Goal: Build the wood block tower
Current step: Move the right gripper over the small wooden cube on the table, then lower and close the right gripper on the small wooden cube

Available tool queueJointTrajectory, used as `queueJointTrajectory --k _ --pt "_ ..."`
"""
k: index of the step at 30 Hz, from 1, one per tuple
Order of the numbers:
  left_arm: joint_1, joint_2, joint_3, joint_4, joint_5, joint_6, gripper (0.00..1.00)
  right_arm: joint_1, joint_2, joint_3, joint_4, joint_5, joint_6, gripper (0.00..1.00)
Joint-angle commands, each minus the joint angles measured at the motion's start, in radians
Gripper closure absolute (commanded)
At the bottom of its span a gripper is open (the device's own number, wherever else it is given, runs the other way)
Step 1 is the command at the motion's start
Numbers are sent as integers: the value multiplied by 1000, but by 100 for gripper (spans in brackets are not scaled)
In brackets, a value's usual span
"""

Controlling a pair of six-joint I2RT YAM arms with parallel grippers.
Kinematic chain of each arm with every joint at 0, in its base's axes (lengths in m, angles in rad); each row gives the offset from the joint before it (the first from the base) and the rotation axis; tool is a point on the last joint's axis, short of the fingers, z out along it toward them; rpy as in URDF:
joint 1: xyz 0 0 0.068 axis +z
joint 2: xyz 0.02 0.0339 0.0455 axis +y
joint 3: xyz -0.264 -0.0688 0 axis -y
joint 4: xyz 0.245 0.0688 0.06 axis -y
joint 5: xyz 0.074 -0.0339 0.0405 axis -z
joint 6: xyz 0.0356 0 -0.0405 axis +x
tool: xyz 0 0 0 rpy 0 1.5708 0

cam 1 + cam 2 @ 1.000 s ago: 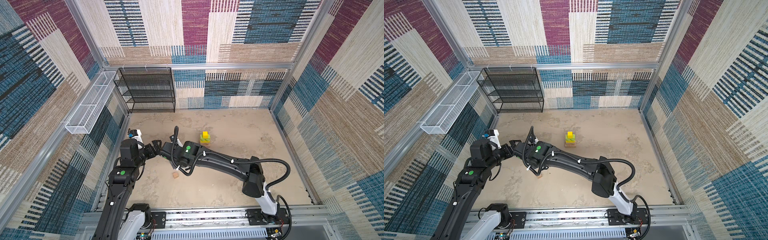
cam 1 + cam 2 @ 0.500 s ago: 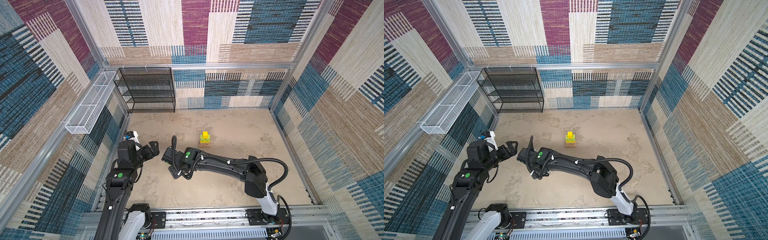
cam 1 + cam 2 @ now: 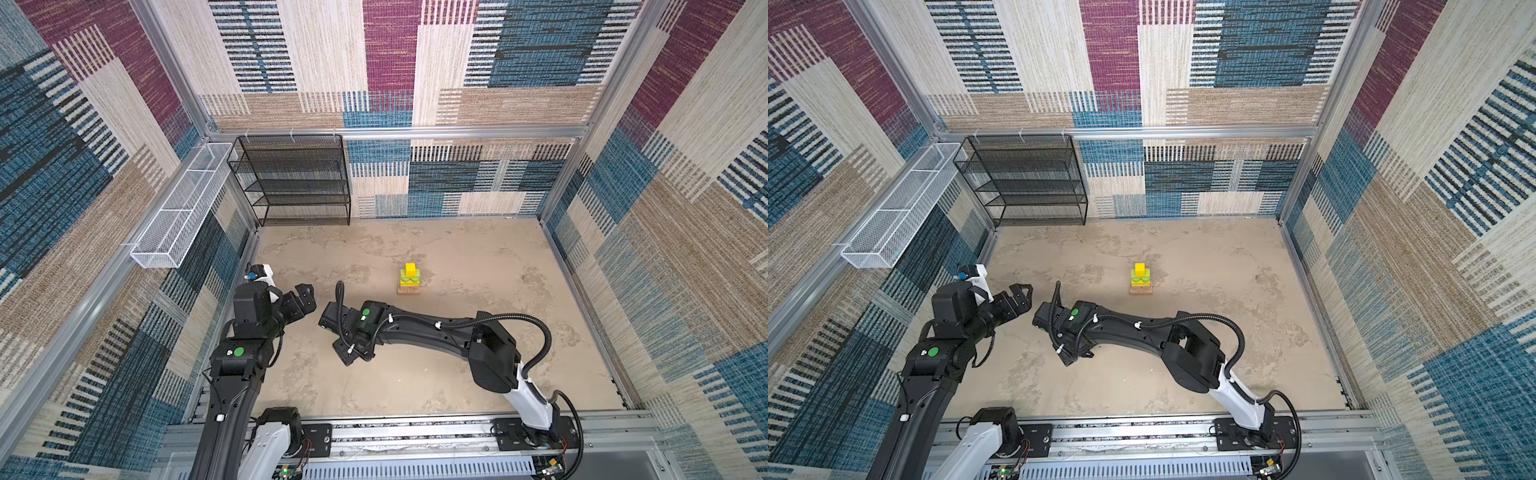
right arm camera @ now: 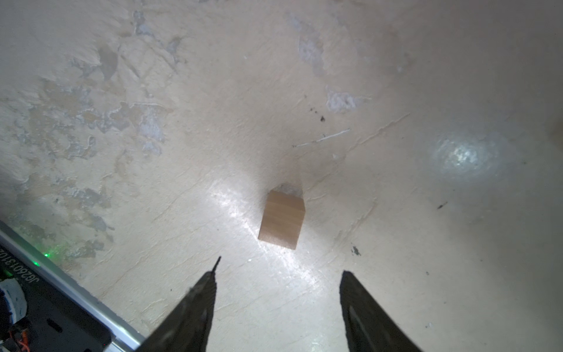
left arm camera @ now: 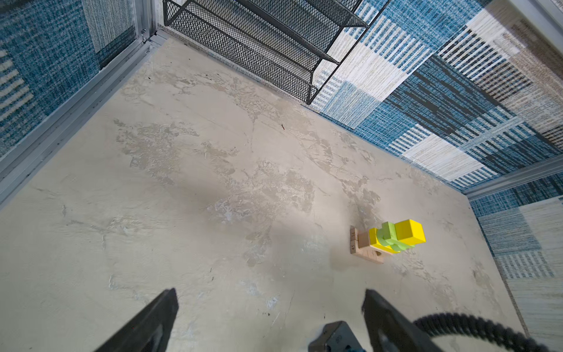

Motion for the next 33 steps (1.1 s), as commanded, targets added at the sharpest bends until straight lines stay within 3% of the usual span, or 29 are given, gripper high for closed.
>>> queueJointTrajectory --k 1,33 --pt "3 0 11 -12 -15 26 1 0 13 12 33 -22 -9 34" --pt "3 -7 6 -22 -38 32 2 -4 121 64 36 -66 0 50"
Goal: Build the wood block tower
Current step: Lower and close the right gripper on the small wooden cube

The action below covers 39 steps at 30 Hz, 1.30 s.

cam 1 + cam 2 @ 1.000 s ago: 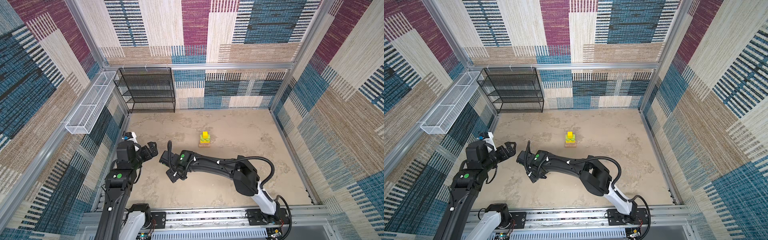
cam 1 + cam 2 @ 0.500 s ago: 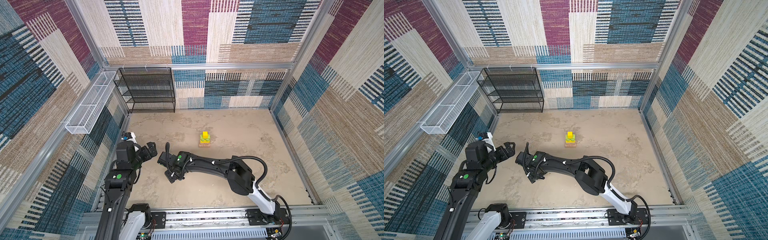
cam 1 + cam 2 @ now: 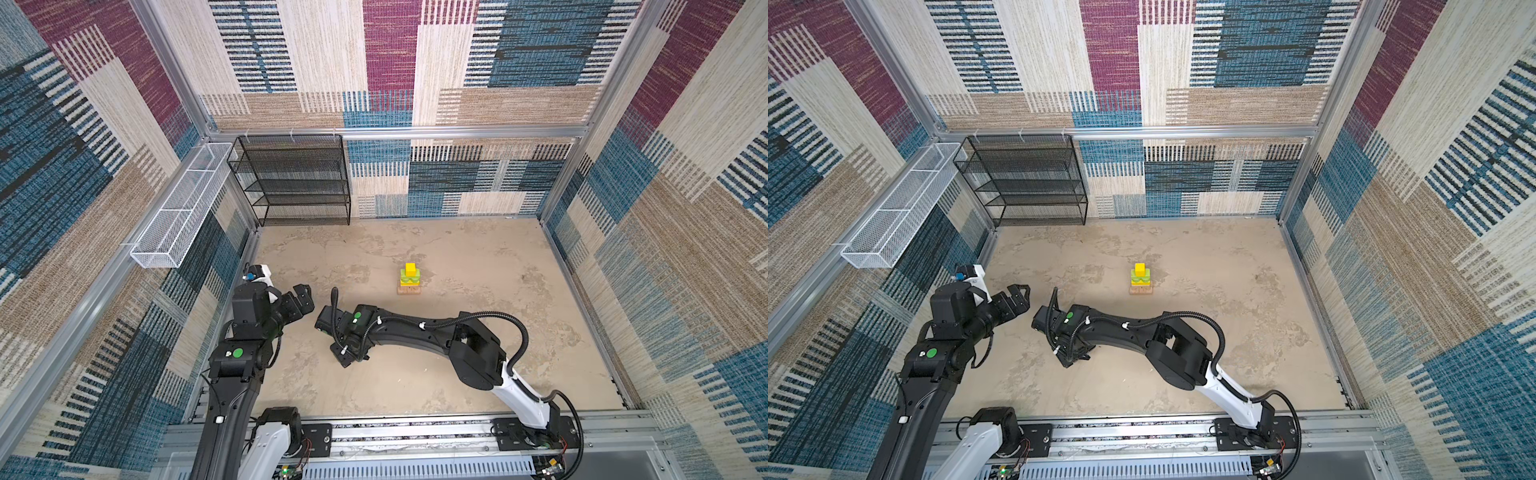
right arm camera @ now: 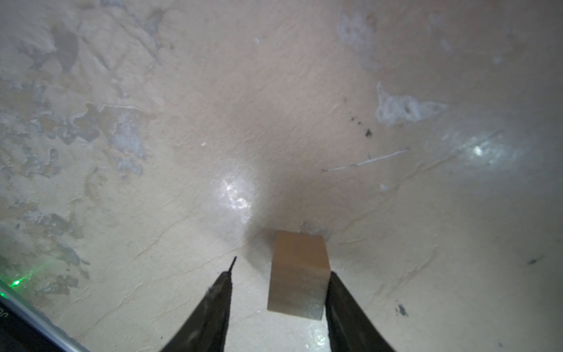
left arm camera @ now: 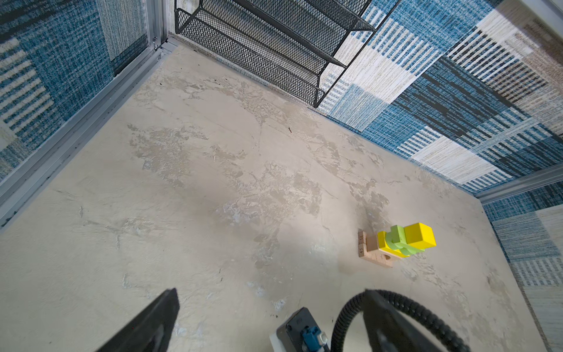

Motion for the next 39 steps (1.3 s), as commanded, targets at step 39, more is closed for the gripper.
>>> queueJointTrajectory --k 39 --pt "1 -8 -2 -4 -19 19 2 0 47 123 -126 80 32 88"
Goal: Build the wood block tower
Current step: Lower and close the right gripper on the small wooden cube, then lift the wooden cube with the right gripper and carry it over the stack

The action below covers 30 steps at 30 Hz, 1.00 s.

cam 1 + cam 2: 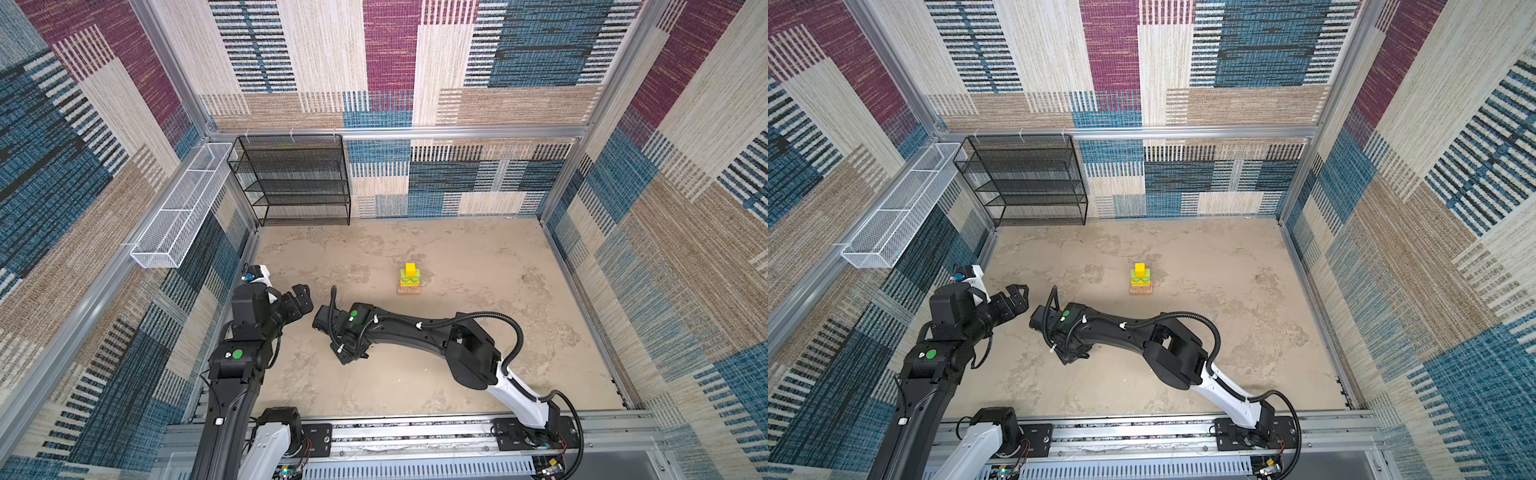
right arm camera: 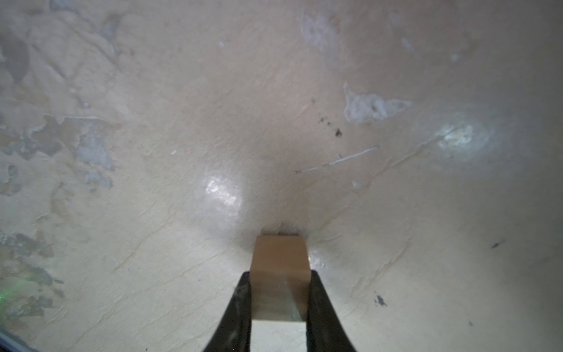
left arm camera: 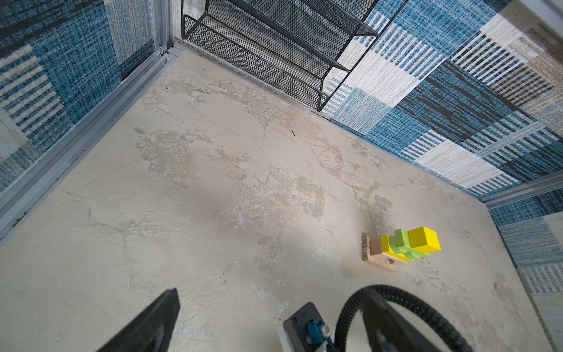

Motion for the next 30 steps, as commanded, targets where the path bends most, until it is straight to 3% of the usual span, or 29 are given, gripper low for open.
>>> queueJointTrajectory --k 1,3,11,19,24,30 --pt "1 -1 -1 -3 0 19 2 0 5 37 -36 30 -2 92" --pt "0 -3 -2 -2 0 19 2 0 4 67 -68 55 -13 100" --pt "1 -5 -1 -7 2 19 3 -34 -58 148 -172 88 -23 100" --pt "2 20 5 -3 -3 23 3 -151 -127 261 -304 130 -14 100" --pt "4 41 20 -33 -69 28 8 -257 -196 221 -304 83 24 100" --pt "13 72 37 -20 -66 37 8 -344 -242 183 -304 89 43 100"
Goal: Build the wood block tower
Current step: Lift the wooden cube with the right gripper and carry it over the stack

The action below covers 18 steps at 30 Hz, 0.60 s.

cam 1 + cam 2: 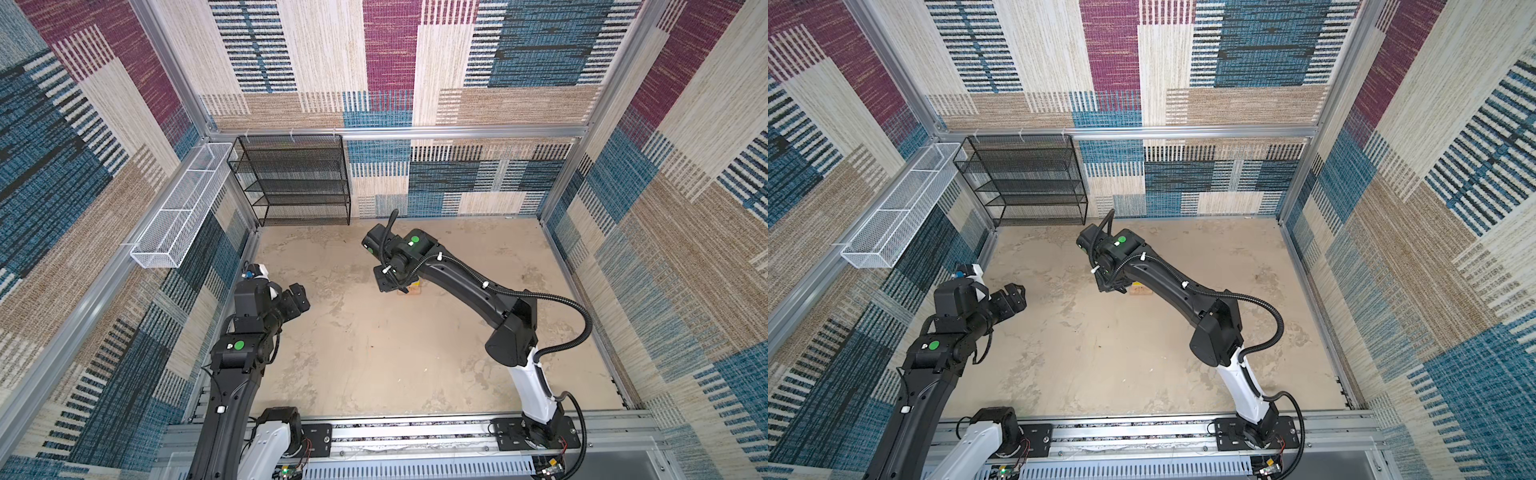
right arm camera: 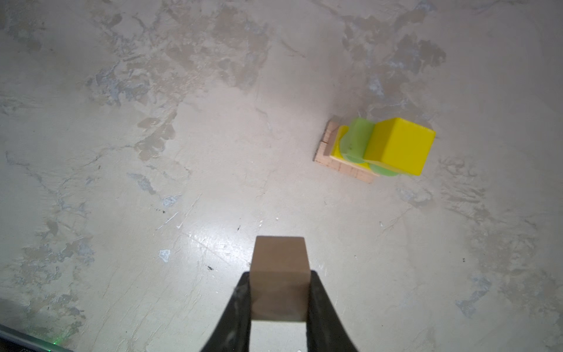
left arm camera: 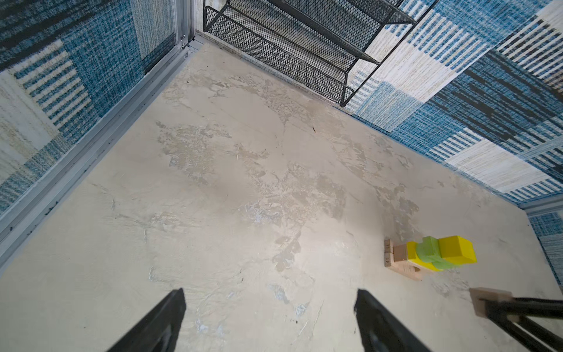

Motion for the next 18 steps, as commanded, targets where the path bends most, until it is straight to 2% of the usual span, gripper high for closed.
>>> queueJointTrajectory --k 1,11,18 --pt "5 17 18 1 -11 31 8 -37 -21 -7 -7 -1 29 100" --pt "26 47 36 -1 -15 44 8 -146 8 14 -7 10 47 100" --pt "36 52 38 5 -11 48 8 -170 44 67 -7 5 64 100"
